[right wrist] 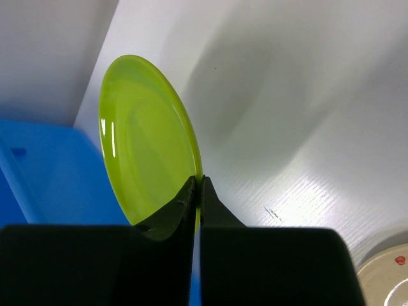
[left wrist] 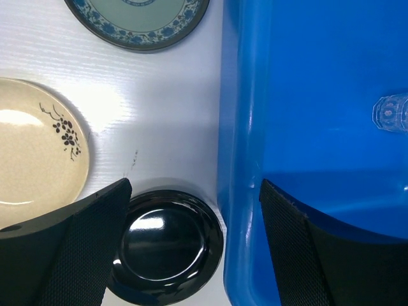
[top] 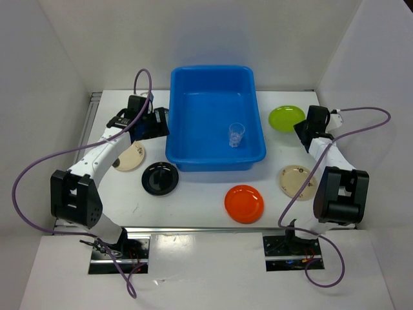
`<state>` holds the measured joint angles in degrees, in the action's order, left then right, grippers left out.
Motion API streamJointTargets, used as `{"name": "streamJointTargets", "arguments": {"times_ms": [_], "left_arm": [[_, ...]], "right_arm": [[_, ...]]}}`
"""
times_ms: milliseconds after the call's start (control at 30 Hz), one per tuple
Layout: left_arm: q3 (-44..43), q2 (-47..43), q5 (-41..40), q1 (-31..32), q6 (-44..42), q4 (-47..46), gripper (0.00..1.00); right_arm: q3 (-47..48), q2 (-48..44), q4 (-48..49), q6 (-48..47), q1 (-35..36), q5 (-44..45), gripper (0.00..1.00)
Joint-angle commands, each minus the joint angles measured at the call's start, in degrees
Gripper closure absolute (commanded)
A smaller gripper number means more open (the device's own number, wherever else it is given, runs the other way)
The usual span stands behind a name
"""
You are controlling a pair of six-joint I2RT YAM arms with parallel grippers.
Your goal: Place the mixed dishes into the plastic bin
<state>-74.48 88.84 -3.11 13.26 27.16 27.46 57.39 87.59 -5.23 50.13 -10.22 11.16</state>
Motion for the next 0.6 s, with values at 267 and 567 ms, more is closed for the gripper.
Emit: {"name": "streamJointTargets", "arguments": {"times_ms": [267, 567], "left_arm": [[-1.8, 1.3, 1.9, -0.3, -0.4, -1.2, 0.11], [-8.0, 2.6, -5.7, -1.5, -1.6, 0.0, 0.11]], "right_arm": [[19.6, -1.9, 3.6, -7.8, 11.3, 8.3, 0.99], [55.3, 23.9, -14.7, -17.8, 24.5, -4.4, 0.99]]}}
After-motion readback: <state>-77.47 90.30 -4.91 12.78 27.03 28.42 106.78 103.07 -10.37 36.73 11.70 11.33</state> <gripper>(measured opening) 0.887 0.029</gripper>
